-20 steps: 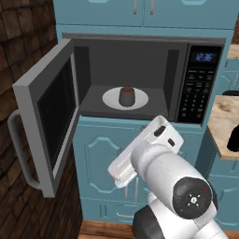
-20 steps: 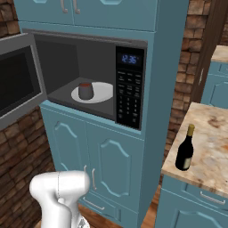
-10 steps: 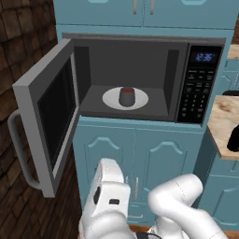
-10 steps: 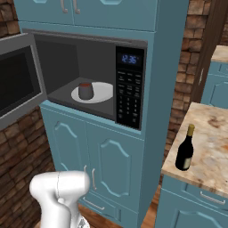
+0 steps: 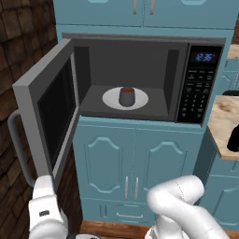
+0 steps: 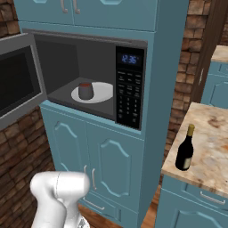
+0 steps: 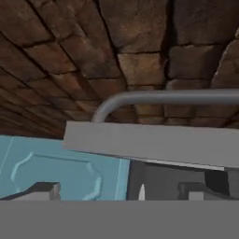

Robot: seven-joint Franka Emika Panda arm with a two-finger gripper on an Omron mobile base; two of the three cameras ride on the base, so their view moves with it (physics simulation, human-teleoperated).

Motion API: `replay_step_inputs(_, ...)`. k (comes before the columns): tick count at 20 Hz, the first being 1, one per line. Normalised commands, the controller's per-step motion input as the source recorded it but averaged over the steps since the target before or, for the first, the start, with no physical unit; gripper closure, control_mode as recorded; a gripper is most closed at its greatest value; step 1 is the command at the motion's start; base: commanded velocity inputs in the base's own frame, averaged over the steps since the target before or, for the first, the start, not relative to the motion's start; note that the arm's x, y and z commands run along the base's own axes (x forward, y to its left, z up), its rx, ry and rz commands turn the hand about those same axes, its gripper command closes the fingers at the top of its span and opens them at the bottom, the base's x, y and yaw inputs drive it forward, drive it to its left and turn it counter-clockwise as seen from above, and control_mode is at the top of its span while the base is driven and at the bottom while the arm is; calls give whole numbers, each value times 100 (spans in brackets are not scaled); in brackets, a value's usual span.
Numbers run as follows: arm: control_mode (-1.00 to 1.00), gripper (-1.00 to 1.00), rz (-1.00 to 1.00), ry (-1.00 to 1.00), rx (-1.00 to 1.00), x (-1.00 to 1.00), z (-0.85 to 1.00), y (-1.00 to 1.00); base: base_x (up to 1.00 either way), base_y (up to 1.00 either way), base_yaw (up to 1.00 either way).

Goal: Place the microwavable item in the microwave. Then, close the microwave door and press the start button.

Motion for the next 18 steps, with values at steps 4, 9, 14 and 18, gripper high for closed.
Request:
replay_step_inputs(4,-100,-100,4,14,-35,68,-66,100,0,0,0)
replay_step_inputs(9,-100,-100,0,22,-23,99,-39,99,0,0,0)
replay_step_inputs(14,-100,-100,-14,-4,-19,29,-10,45,0,0,0)
replay_step_inputs(18,-100,-100,-3,-19,-20,-5,-48,34,0,0,0)
